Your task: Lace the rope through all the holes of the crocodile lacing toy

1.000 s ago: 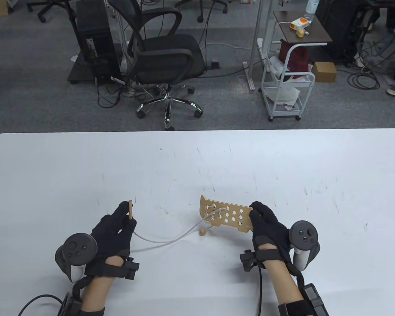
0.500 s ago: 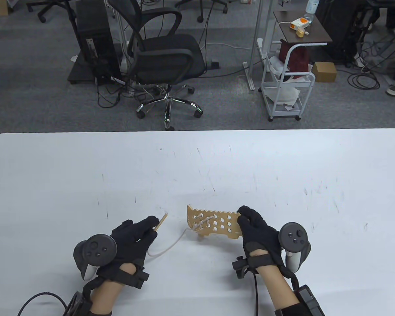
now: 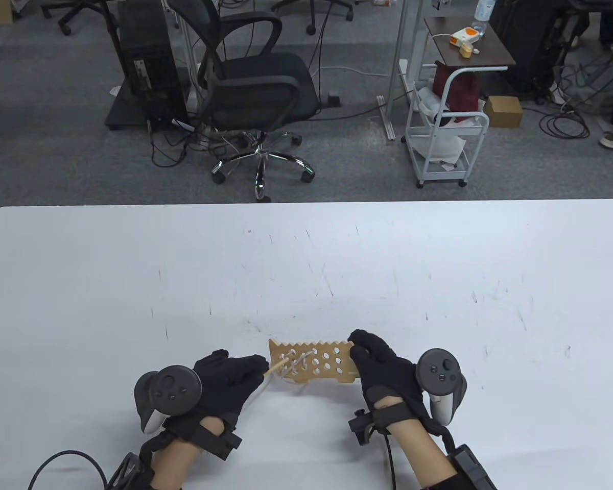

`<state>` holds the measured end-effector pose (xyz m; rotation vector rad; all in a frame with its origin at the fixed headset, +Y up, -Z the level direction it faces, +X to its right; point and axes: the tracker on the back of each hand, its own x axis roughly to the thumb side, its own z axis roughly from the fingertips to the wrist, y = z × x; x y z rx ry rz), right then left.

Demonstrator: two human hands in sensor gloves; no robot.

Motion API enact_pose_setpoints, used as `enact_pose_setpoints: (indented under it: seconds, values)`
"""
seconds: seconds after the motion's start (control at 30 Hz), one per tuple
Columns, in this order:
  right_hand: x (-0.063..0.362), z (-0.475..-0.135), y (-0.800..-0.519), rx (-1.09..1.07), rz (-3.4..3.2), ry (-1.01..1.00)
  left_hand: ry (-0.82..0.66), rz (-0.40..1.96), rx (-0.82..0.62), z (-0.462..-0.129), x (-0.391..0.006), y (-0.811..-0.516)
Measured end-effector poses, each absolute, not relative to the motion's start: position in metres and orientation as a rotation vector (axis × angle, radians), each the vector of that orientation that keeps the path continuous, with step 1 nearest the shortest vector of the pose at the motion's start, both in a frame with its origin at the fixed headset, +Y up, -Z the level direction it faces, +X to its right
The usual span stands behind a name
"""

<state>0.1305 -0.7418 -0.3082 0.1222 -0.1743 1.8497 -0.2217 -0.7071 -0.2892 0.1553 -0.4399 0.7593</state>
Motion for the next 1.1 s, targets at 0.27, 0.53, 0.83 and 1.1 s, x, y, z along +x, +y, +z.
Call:
enact_pose_setpoints:
  seconds: [0.27, 0.53, 0.83, 1.1]
  values:
    - [0.119, -0.305, -0.743, 0.168, 1.851, -0.13, -0.491, 0.704, 0.106, -0.287, -0.207, -0.711]
    - [0.11, -0.302, -0.742, 0.217, 1.853, -0.111, -0.5, 0.647, 0.056, -0.288, -0.199, -0.715]
    - [0.106, -0.298, -0.74, 0.24, 1.855, -0.112, -0.506, 0.731, 0.104, -0.282, -0.199, -0.711]
    - [0.102, -0.296, -0.744, 0.208, 1.751, -0.03, -0.524, 0.7, 0.154, -0.279, -0.196, -0.709]
